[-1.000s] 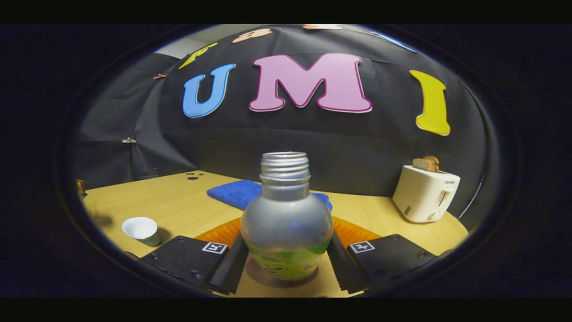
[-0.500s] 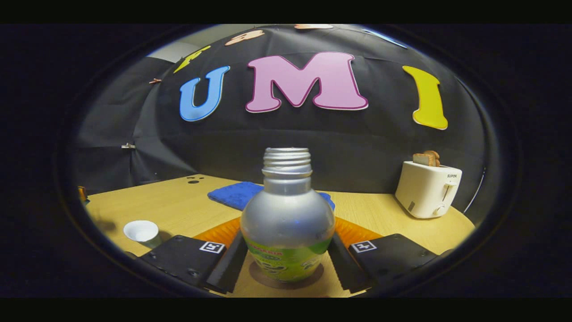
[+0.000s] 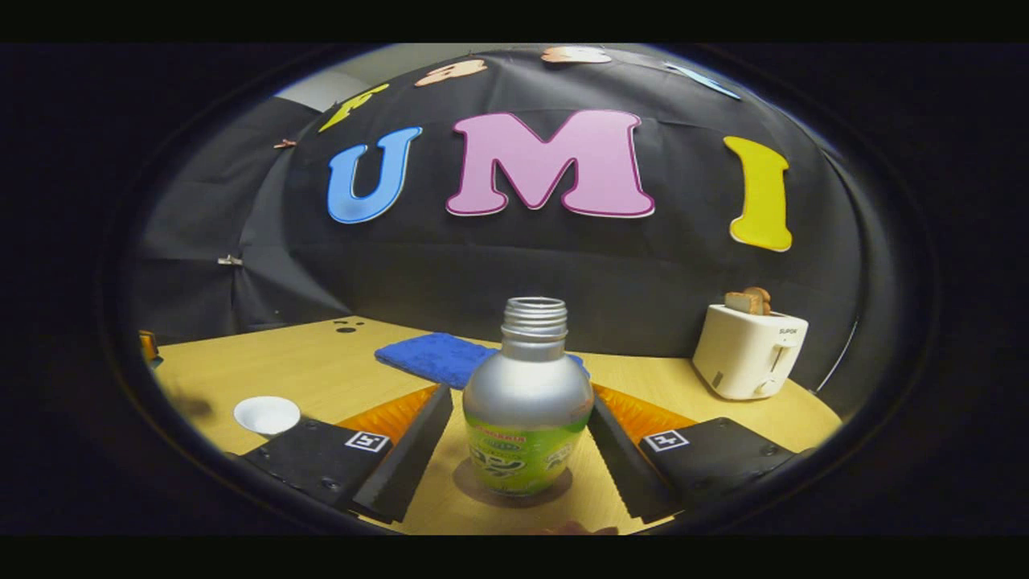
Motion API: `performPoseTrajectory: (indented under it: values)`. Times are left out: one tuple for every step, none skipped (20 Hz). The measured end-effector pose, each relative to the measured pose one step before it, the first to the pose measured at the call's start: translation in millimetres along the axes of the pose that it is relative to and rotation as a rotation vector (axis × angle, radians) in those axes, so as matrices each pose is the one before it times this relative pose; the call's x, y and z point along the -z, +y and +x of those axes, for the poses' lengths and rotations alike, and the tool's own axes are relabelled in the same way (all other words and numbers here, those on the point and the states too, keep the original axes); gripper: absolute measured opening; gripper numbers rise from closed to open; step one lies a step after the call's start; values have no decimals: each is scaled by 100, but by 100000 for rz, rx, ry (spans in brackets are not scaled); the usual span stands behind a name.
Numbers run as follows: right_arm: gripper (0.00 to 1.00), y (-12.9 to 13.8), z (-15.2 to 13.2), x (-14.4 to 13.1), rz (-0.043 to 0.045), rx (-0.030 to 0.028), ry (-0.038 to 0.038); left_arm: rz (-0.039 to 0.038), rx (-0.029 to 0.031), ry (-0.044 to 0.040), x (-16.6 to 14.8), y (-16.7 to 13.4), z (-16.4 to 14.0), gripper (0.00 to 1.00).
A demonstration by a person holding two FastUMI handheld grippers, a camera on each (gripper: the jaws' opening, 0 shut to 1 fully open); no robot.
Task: Open the teacup lid with one hand, grasp the water bottle and pour water into the teacup with the other hand; after pouring, place the water bottle on the coaster and then close the teacup lid.
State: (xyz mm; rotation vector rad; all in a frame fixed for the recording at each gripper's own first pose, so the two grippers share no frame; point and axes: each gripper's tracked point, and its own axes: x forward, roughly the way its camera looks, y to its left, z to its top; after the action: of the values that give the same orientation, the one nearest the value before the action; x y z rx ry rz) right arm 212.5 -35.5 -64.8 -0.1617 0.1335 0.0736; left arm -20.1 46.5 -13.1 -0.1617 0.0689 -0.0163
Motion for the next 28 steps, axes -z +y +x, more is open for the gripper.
performPoseTrajectory:
  values:
    - [98, -160, -383, -157, -1452, 651, -305, 233, -99, -101, -10, -73, -166, 29]
    - [98, 55, -274, -160, -818, 209, -188, -31, -109, 33, -1, -55, -181, 29]
    - [98, 44, -425, -113, -188, 115, -257, -113, 90, -136, -2, -43, -124, 29]
    - [98, 12, -501, 35, 290, -111, -153, -17, 87, -167, 2, -166, -49, 29]
    - [98, -28, -497, -70, 606, 252, -231, 48, 97, -239, -52, -73, -105, 29]
    - [98, -69, -552, -136, 836, 56, -510, -75, 197, -175, -90, -151, -17, 29]
    - [98, 41, -637, -277, 636, -342, -348, -186, 304, 223, -30, -199, 9, 28]
    - [98, 51, -666, -163, -80, -623, -452, 267, 626, -297, -310, -310, 27, 29]
    - [98, -73, -644, -139, -660, -13, -223, 806, 487, -608, -268, -264, -7, 29]
    - [98, -197, -847, -289, -836, 103, -255, 1180, 397, -802, -341, -241, 133, 29]
    - [98, -13, -734, -406, -573, -157, -782, 1124, 385, -811, -433, -216, 177, 31]
    - [98, -128, -878, -540, -12, 387, -1063, 895, 360, -742, -354, -265, 228, 29]
    - [98, -244, -817, -688, 347, 1184, -1537, 535, -231, -953, -237, -35, 271, 29]
    - [98, -226, -916, -603, 534, 1100, -1647, -74, 142, -1256, -394, -146, 438, 28]
    - [98, -3, -1090, -472, 282, 569, -1265, -156, 712, -520, -196, -229, 446, 31]
    - [98, -27, -1004, -452, -178, 302, -594, 57, 230, -690, -116, -112, 514, 28]
    - [98, -78, -769, -271, -289, 213, -268, 285, 68, -529, -146, -5, 623, 28]
    - [98, -61, -701, -19, -206, 150, 520, 310, 346, -302, -149, -115, 713, 28]
    - [98, -217, -799, -4, 33, 229, 938, 345, 603, -106, 79, -207, 835, 28]
    - [98, -63, -566, 136, 427, 177, 1054, 227, 126, 127, 149, -120, 942, 28]
    - [98, -207, -145, -309, 532, -104, 1039, 342, 58, -83, 137, -65, 893, 28]
    - [98, -124, -248, 136, 1019, 24, 775, 762, -25, 109, 310, -213, 1012, 31]
    - [98, -183, -381, 245, 1101, -175, 612, 1398, 91, 795, 488, -213, 1059, 31]
    - [98, -170, -301, 293, 958, 52, 643, 1348, 48, 1385, 619, -232, 923, 31]
    - [98, -169, -441, 316, 650, -64, 711, 1169, 497, 1206, 501, -333, 808, 31]
    - [98, -159, -161, 321, 752, 148, 634, 530, 636, 1145, 493, -454, 870, 29]
    - [98, -221, -68, 319, 743, 206, 599, 126, 822, 1570, 572, -342, 678, 29]
    - [98, 66, -343, 493, 766, 143, 554, 126, 500, 1562, 605, -366, 609, 29]
